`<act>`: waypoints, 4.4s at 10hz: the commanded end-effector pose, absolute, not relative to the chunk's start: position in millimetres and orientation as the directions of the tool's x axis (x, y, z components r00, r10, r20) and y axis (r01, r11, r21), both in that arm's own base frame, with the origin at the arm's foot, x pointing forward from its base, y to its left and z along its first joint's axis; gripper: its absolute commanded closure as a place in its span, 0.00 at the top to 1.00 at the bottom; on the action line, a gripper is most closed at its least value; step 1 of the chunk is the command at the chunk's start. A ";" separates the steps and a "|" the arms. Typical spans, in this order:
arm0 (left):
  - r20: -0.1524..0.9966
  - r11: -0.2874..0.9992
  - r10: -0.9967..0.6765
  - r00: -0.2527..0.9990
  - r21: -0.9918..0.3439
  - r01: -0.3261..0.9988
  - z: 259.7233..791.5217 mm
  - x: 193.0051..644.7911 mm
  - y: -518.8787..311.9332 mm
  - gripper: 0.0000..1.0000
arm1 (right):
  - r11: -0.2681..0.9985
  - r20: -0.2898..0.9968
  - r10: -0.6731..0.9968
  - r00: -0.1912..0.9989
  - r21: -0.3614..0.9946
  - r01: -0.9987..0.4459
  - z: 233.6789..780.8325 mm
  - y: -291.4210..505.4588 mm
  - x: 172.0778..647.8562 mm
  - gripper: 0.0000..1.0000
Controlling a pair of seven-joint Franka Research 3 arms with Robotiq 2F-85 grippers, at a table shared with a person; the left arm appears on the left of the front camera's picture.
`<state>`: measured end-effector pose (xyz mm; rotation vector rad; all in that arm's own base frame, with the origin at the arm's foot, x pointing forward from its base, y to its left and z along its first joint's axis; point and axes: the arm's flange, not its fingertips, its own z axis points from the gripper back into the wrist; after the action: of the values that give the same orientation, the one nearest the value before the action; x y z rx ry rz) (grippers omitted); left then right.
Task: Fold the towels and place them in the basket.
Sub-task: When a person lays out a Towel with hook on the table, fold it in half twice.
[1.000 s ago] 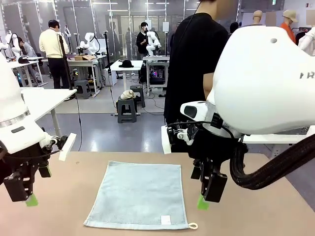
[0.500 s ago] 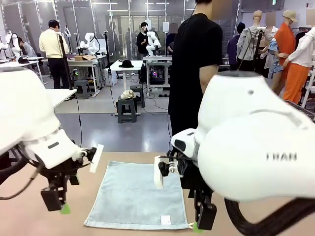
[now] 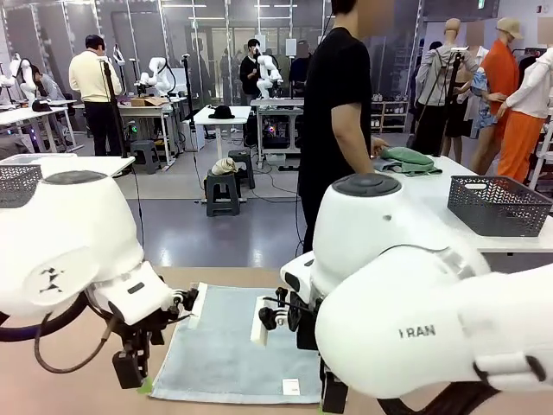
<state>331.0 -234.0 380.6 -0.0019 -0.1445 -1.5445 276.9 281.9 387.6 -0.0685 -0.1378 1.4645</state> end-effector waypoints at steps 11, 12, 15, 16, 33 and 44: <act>0.052 0.007 -0.999 0.005 0.040 0.999 337.6 331.5 -247.5 1.00 | 0.108 0.008 0.994 0.108 -0.080 -0.991 348.8 283.2 287.4 1.00; 0.033 -0.012 -0.999 -0.014 0.043 0.999 334.4 329.5 -248.5 1.00 | 0.101 0.008 0.995 0.101 -0.085 -0.991 344.0 283.8 292.4 1.00; 0.037 -0.052 -0.998 -0.055 0.058 0.997 323.7 328.6 -242.4 1.00 | 0.049 0.031 0.998 0.046 -0.120 -0.992 327.5 282.7 302.4 1.00; 0.040 -0.064 -0.997 -0.066 0.064 0.996 320.7 329.1 -241.2 1.00 | 0.044 0.030 0.999 0.041 -0.124 -0.991 323.6 281.4 306.3 1.00; 0.056 -0.105 -0.992 -0.109 0.063 0.992 280.4 346.6 -230.9 1.00 | 0.049 0.041 0.998 0.047 -0.049 -0.998 285.1 274.5 330.0 1.00; 0.016 -0.136 -0.990 -0.139 0.094 0.986 296.1 353.5 -238.1 0.00 | 0.088 0.016 0.996 0.087 -0.069 -0.994 301.2 272.8 335.3 0.00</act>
<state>356.3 -243.3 300.0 0.0339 -0.1094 -1.6914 333.8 273.0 296.4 -0.0369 -0.0770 1.4859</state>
